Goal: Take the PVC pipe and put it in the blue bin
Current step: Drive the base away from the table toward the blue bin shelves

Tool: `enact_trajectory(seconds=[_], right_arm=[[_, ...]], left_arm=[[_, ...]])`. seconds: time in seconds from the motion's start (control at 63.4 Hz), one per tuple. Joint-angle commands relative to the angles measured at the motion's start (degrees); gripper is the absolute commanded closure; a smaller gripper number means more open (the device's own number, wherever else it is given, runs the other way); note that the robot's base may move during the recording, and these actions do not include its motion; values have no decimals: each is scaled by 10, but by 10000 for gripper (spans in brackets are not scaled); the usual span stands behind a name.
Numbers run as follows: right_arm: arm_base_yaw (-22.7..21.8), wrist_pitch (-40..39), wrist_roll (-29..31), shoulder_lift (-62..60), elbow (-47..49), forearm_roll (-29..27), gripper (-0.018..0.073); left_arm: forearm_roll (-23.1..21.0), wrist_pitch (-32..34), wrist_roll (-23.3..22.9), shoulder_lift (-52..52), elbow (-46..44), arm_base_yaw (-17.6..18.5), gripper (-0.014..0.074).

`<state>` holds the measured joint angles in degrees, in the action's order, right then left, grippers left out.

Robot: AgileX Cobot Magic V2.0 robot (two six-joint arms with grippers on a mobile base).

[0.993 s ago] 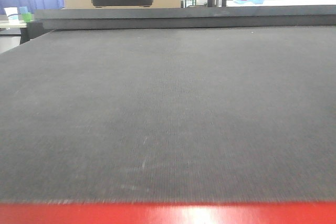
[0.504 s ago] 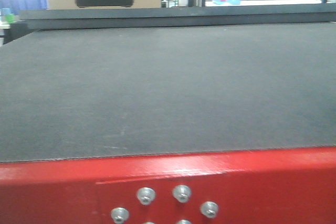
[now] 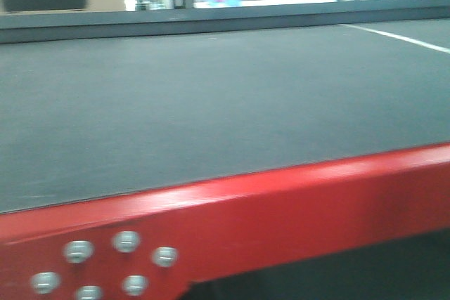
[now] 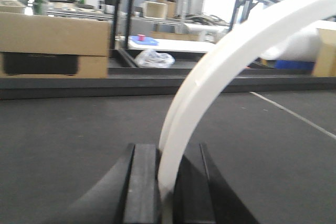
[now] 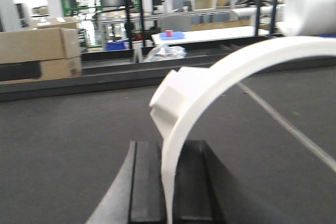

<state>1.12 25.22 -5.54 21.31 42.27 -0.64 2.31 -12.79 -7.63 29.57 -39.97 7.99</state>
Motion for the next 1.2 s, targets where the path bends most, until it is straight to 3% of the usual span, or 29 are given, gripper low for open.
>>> enact_trajectory(seconds=[0.0,1.182], right_arm=[[0,-17,3,-2,2,6,727],[0,-17,3,-4,2,6,727]], left_arm=[[0,17,-4,-3,-1,-3,707],[0,17,-4,-3,-1,-3,707]])
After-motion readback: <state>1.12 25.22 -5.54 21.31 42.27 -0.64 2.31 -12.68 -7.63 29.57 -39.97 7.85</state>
